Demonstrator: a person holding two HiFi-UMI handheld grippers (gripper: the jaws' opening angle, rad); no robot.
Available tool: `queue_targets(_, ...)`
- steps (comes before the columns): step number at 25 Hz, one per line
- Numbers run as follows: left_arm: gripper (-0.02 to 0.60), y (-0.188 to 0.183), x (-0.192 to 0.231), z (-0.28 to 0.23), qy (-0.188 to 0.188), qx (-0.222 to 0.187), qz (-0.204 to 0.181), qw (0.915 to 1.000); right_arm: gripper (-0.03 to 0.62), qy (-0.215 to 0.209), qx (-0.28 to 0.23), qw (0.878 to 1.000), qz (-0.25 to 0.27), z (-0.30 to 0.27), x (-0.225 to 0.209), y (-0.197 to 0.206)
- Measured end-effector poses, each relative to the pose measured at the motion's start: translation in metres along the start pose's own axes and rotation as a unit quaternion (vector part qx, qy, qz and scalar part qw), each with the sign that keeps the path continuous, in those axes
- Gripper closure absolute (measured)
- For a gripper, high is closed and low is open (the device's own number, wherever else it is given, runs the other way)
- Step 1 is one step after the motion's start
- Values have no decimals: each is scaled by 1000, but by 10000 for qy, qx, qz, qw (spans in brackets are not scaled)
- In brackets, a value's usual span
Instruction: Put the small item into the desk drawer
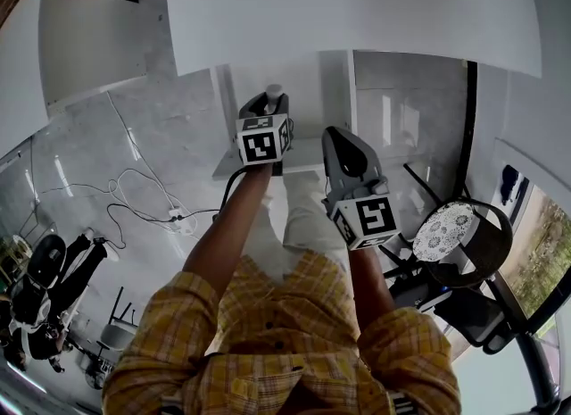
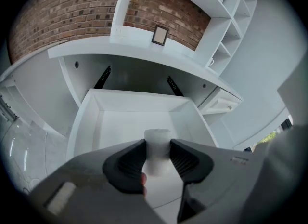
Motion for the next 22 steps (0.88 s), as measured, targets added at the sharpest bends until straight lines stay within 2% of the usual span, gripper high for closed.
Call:
queue_targets(6,420,6,7,-27,-7,256,293,9992,594,95,60,9999,-21,-1,-8,7)
queue_targets(10,420,8,5,-41,-91,407,166,9990,594,127,129,9998,-118,-5,-12,9)
queue_targets(22,420,17,6,-61,-140,751,256,9967,594,200,140,9996,-130,-10,-13,7)
Point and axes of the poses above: the fingertips, and each gripper's own axes: z backward along the fingers, x to its left, y out of its underside, the point moved 9 cm from there along z, backward along the fingers, and after that the axes turned 6 degrees about -z, right-handed, at the moved point
